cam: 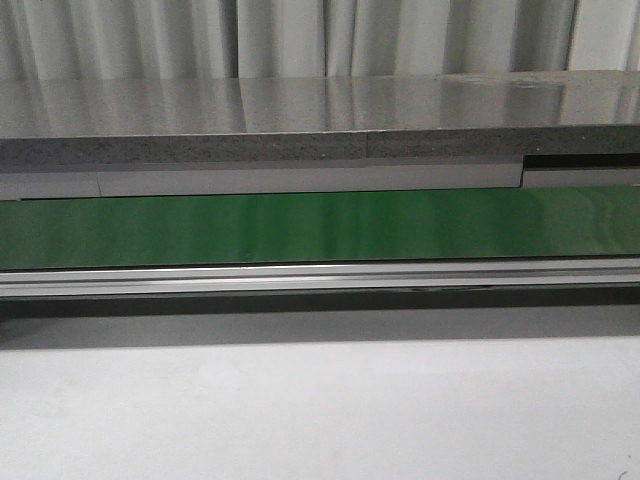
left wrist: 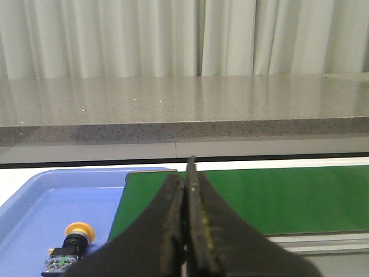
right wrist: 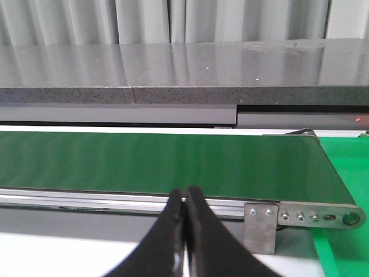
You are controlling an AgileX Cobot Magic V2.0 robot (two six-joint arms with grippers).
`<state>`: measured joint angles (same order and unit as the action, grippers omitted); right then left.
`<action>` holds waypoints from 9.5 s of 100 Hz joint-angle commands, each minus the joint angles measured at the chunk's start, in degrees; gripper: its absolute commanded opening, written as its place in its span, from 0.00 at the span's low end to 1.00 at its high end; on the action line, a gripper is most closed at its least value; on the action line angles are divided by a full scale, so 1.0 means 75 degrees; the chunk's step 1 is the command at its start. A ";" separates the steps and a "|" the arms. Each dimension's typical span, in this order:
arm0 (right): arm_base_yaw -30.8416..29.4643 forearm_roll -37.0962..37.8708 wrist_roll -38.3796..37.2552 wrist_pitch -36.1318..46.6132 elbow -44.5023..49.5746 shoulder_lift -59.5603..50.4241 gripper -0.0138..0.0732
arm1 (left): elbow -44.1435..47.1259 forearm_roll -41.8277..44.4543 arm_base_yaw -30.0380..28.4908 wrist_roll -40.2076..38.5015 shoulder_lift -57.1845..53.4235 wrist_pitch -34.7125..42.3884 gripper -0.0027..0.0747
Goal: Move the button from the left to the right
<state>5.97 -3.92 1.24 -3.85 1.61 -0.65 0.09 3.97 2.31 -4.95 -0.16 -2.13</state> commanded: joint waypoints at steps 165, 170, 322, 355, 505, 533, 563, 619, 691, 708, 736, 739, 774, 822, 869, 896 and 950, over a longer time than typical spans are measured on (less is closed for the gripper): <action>-0.0003 0.0040 0.0013 0.0595 -0.0130 -0.0129 0.06 | -0.5955 -0.0394 0.0061 -0.0061 0.5399 -0.6414 0.01; -0.0003 0.0040 0.0013 0.0595 -0.0130 -0.0129 0.06 | -0.5955 -0.0349 0.0061 -0.0061 0.5453 -0.6401 0.01; -0.0003 0.0040 0.0013 0.0595 -0.0130 -0.0129 0.06 | -0.9670 0.0458 -0.2550 0.0028 1.1289 -0.6184 0.81; -0.0003 0.0040 0.0013 0.0595 -0.0130 -0.0129 0.06 | -0.9877 0.0490 -0.2713 0.0231 1.2981 -0.6016 0.81; -0.0003 0.0040 0.0013 0.0595 -0.0130 -0.0129 0.06 | -1.1502 -0.1120 -0.2751 0.1481 1.4139 -0.7027 0.01; -0.0003 0.0040 0.0013 0.0595 -0.0130 -0.0129 0.06 | -1.1550 -0.1404 -0.2086 0.1651 1.3888 -0.7398 0.01; -0.0003 0.0040 0.0013 0.0595 -0.0130 -0.0129 0.06 | -1.1535 -0.1113 -0.1444 0.1651 1.3938 -0.7482 0.02; -0.0003 0.0040 0.0013 0.0595 -0.0130 -0.0129 0.06 | -1.1522 -0.1324 -0.1444 0.1637 1.3917 -0.7572 0.89; -0.0003 0.0040 0.0013 0.0595 -0.0130 -0.0129 0.06 | -0.9035 -0.2349 -0.1203 0.2242 0.9764 -0.5053 0.89; -0.0003 0.0040 0.0013 0.0595 -0.0130 -0.0129 0.06 | -0.7376 -0.2349 -0.0397 0.2414 0.8045 -0.3093 0.89; -0.0003 0.0040 0.0013 0.0595 -0.0130 -0.0129 0.06 | -0.4634 -0.2299 0.0218 0.2414 0.5456 -0.0879 0.89; -0.0003 0.0040 0.0013 0.0595 -0.0130 -0.0129 0.06 | -0.4358 -0.2299 0.0218 0.2414 0.5275 -0.0707 0.89; -0.0003 0.0040 0.0013 0.0595 -0.0130 -0.0129 0.06 | -0.2273 -0.2329 0.0218 0.2414 0.3105 0.0802 0.89; -0.0003 0.0040 0.0013 0.0595 -0.0130 -0.0129 0.06 | -0.2001 -0.2329 0.0218 0.2414 0.3016 0.0802 0.34; -0.0003 0.0040 0.0013 0.0658 -0.0136 -0.0129 0.06 | -0.2001 -0.2315 0.0218 0.2414 0.3016 0.0802 0.01; -0.0003 0.0033 0.0013 0.0595 -0.0293 -0.0116 0.06 | -0.2001 -0.2315 0.0218 0.2414 0.3016 0.0802 0.01; -0.0003 0.0026 0.0013 -0.3121 -0.4617 0.3446 0.06 | -0.2001 -0.2315 0.0218 0.2414 0.3016 0.0802 0.01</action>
<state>5.97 -3.92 1.24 -25.39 -25.62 18.71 -13.29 -12.94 3.45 13.24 22.16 -0.80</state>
